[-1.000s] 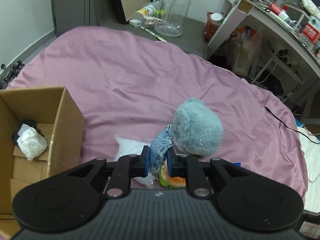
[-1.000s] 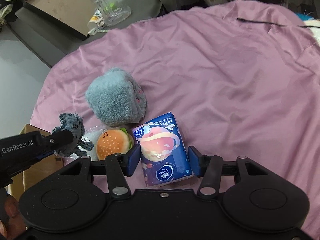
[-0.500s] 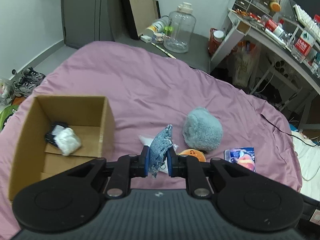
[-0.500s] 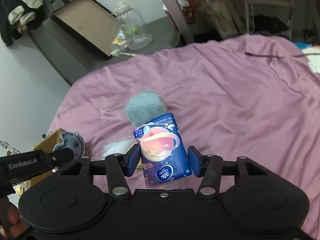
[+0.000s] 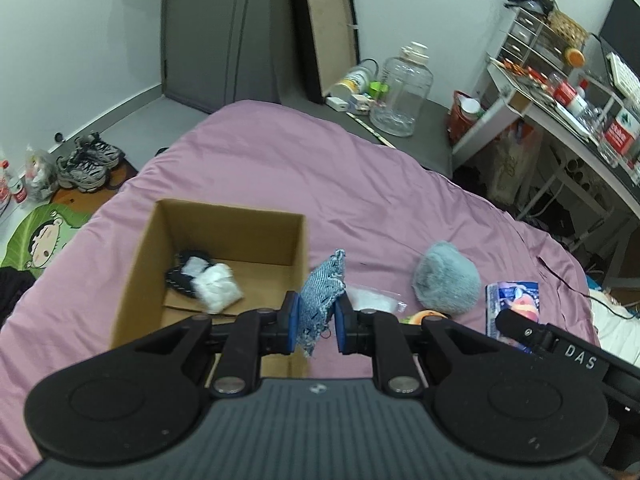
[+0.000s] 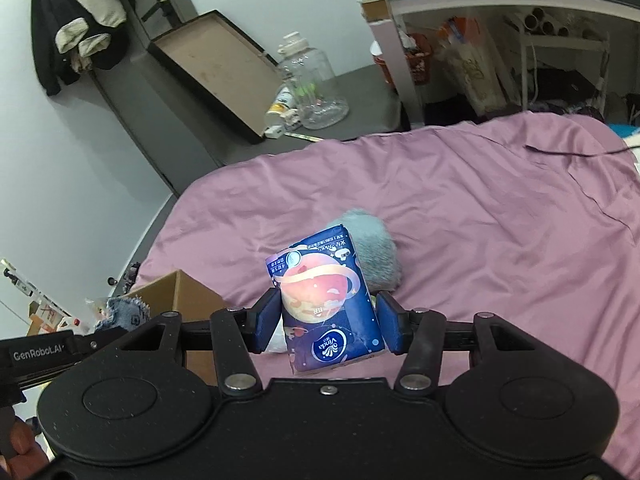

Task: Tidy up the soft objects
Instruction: 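Carry grey knit plush and blue tissue pack over the box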

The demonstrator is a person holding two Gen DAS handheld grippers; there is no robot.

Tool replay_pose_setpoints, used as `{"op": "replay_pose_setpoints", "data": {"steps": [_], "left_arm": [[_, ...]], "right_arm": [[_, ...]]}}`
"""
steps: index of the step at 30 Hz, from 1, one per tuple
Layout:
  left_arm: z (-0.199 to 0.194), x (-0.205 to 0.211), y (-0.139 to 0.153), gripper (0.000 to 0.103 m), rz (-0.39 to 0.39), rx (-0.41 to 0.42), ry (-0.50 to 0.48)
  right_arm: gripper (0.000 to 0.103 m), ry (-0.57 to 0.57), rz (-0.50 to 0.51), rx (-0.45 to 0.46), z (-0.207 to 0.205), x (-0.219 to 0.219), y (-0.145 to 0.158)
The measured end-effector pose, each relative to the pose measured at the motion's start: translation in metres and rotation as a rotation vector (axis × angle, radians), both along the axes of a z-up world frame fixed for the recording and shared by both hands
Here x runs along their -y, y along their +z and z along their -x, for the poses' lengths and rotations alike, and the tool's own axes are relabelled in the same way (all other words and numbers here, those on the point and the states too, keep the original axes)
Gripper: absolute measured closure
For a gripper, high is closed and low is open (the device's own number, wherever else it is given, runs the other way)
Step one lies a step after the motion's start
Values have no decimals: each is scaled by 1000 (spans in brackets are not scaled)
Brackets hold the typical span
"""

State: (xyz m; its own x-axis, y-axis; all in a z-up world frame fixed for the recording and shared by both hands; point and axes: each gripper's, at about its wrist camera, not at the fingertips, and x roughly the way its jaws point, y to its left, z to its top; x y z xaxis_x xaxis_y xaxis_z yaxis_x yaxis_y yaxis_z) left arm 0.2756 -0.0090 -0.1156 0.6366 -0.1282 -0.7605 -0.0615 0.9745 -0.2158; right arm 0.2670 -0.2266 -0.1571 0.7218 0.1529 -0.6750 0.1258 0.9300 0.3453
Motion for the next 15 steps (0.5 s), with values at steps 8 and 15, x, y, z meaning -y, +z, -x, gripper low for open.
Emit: {"op": "replay_pose_setpoints", "data": {"steps": [8, 15], "left_arm": [[4, -41, 6, 86, -1, 6, 53], [8, -67, 13, 86, -2, 11, 75]], "right_arm": [[52, 31, -9, 39, -2, -23, 14], [52, 88, -45, 64, -4, -46, 25]]}}
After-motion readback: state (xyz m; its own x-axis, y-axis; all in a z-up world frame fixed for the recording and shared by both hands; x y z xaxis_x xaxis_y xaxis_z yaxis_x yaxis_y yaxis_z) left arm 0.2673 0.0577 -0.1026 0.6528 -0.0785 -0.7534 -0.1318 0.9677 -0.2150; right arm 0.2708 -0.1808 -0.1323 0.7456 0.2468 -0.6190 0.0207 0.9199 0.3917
